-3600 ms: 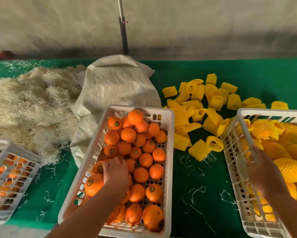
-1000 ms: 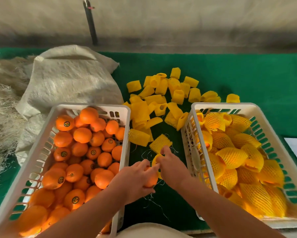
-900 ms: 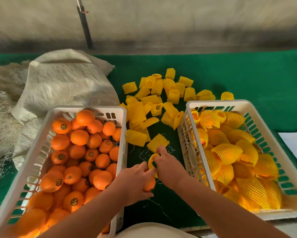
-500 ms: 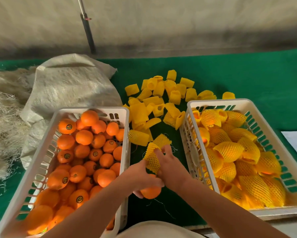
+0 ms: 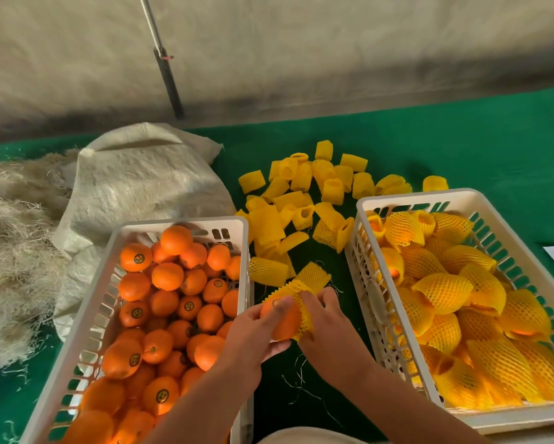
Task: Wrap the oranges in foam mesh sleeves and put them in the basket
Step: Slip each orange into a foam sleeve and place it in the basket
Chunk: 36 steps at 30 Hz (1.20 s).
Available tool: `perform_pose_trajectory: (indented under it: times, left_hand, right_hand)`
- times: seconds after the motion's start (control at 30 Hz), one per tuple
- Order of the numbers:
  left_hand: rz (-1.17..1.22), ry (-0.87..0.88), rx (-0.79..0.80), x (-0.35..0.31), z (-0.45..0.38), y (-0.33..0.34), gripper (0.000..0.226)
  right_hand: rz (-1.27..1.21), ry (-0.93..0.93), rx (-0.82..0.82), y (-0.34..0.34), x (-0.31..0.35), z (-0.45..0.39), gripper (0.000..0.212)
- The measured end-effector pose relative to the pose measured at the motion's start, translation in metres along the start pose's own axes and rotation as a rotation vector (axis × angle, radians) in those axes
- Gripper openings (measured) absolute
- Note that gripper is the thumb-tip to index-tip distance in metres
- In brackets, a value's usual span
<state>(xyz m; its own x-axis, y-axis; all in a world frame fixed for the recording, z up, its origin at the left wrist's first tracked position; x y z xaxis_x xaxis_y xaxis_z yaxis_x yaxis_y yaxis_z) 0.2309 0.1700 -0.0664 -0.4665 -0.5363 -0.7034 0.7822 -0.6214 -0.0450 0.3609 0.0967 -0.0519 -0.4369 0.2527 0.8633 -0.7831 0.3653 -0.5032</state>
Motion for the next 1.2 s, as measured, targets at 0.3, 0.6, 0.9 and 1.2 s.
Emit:
perform_pose_trajectory:
  times: [0.3,0.6,0.9,1.2]
  left_hand:
    - [-0.193,0.066,0.168,-0.006,0.003,0.011,0.053]
    - [-0.660,0.556,-0.338,-0.060,0.049,-0.008,0.059]
    - [-0.361,0.452,-0.133,-0.056,0.056,-0.003,0.066]
    - [-0.546,0.618,-0.233,-0.075,0.072,-0.019,0.052]
  right_hand:
    - [0.003,0.031,0.001,-0.013,0.017,0.006,0.060]
    - [0.103,-0.072,-0.050,-0.022,0.089,0.034,0.076]
    - [0.083,-0.109,-0.093,-0.034,0.111,0.041,0.076]
    - [0.119,-0.212,-0.084,-0.034,0.136,0.048,0.080]
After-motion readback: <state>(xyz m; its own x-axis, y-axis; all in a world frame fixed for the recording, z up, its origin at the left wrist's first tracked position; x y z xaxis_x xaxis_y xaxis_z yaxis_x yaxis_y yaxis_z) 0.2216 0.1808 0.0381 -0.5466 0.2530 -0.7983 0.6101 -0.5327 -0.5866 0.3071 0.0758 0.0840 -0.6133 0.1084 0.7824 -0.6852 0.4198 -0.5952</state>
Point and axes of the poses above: each hand's wrist, its own z-axis away from the middle knuckle, its own y-axis out of the palm, x = y × z, the point moved 10 cm from there along -z, towards the middle knuckle, and after that the axes turned 15 degrees about -z, right-handed, at the moved point
